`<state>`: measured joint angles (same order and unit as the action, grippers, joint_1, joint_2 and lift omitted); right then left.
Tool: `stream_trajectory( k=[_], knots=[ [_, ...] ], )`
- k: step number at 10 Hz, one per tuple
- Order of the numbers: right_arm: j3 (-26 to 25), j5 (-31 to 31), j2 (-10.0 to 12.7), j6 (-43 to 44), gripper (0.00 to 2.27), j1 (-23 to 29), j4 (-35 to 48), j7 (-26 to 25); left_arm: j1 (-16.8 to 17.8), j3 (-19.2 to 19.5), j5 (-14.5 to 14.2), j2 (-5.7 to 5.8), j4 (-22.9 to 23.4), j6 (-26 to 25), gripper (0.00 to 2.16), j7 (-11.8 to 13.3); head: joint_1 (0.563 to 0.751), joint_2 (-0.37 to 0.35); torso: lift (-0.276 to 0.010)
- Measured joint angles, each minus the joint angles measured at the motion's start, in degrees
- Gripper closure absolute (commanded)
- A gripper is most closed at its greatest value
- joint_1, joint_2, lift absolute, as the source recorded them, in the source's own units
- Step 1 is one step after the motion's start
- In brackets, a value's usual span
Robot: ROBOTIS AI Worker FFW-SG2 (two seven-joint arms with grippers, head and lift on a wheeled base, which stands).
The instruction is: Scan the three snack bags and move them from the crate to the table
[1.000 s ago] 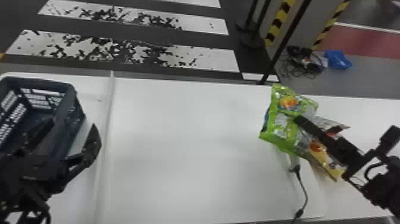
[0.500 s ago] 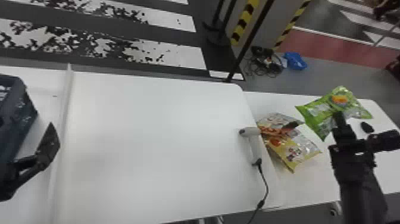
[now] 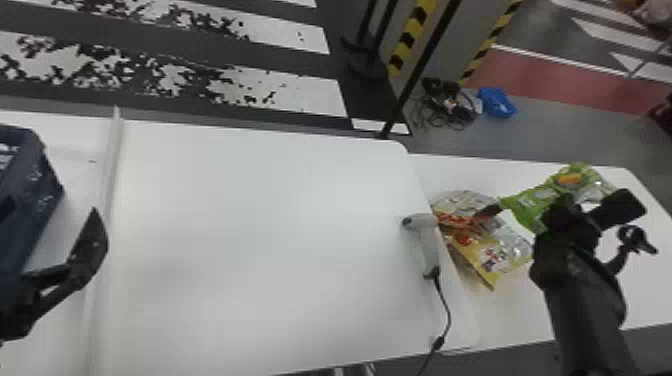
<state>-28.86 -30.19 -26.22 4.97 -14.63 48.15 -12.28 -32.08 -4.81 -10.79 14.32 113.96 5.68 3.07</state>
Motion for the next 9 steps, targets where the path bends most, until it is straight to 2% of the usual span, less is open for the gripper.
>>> stream_trajectory(
  k=[2, 3, 4, 5, 7, 9],
  knots=[
    [1.49, 4.92, -1.04, -8.35, 1.91, -1.91, -2.14, -6.37, 0.00, -0.27, -0.27, 0.36, 0.02, 0.78, 0.03, 0.26, 0.695, -0.350, -0.062],
    [1.80, 6.80, -1.21, -11.16, 1.41, -1.97, -2.25, -7.32, -0.09, -0.35, -0.41, 0.43, 0.33, 0.98, 0.03, 0.34, 0.695, -0.350, -0.062],
    [1.87, 7.39, -1.43, -13.22, 0.13, -1.93, -2.26, -6.31, -0.32, -0.37, -0.45, 0.50, 0.52, 1.41, 0.03, 0.35, 0.695, -0.350, -0.062],
    [1.88, 7.10, -1.55, -14.03, 0.00, -1.74, -2.27, -3.77, -0.52, -0.57, -0.45, 0.52, 0.76, 1.73, 0.03, 0.35, 0.695, -0.350, -0.062],
    [2.30, 5.99, -1.52, -14.00, 0.03, -1.08, -2.18, -1.81, -0.85, -1.05, -0.28, 0.42, 1.30, 1.91, 0.03, 0.29, 0.695, -0.350, -0.062],
    [3.77, 6.07, -1.37, -17.50, 0.05, 2.12, 2.63, -4.41, -1.52, -1.16, -0.04, 0.27, 1.69, 2.12, 0.03, 0.26, 0.695, -0.350, -0.062]
  ],
)
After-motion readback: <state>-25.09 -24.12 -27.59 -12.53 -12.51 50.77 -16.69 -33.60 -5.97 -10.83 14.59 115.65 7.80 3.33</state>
